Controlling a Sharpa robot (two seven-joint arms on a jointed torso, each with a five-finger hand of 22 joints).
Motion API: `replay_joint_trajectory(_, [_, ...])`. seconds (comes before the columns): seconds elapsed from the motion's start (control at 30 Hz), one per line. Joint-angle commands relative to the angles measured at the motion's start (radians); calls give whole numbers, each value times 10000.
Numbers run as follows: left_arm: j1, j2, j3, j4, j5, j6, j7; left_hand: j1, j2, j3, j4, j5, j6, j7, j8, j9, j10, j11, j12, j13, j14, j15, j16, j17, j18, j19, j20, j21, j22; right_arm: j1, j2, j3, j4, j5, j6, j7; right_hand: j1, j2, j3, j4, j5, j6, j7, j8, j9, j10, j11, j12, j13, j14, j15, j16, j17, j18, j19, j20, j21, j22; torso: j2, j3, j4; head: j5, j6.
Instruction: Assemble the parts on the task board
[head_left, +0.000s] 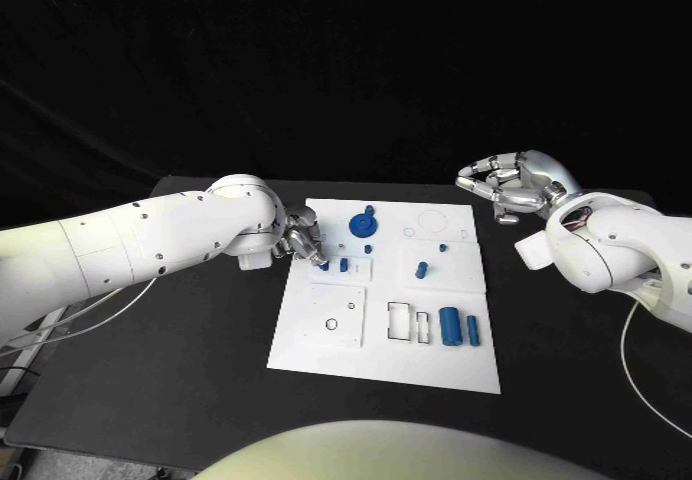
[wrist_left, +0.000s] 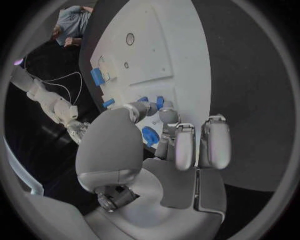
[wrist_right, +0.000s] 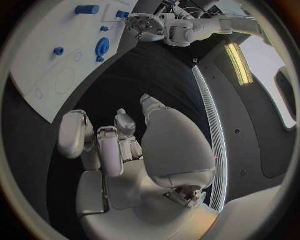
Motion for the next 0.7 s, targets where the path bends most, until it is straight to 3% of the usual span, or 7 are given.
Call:
replay_joint_trajectory(0.03, [-13, 16, -9, 0, -91, 214, -43, 105, 29, 1921, -1959, 47, 73, 5, 60, 17, 57, -20, 23, -7, 726, -71, 66, 1235, -108, 53, -13, 37, 156, -8, 4, 1, 1, -13, 106, 93, -76, -10, -66, 14, 35, -62, 23, 38, -12, -25, -9, 0, -7, 452, -33, -53, 686, 189, -58, -10, -33, 262, 4, 1, 0, -3, 1])
replay_joint_trajectory(0.7, [-15, 213, -14, -6, -31, 350, 7, 81, 24, 1918, -1969, 117, 101, -2, 59, 24, 114, -27, 97, 102, 731, -76, 78, 1258, -109, 55, -18, 42, 164, -12, 10, 1, -4, -13, 102, 95, -76, -10, -66, 14, 35, -62, 23, 38, -12, -25, -9, 0, -7, 452, -33, -53, 686, 189, -58, -10, -33, 262, -10, 18, -10, 7, -48])
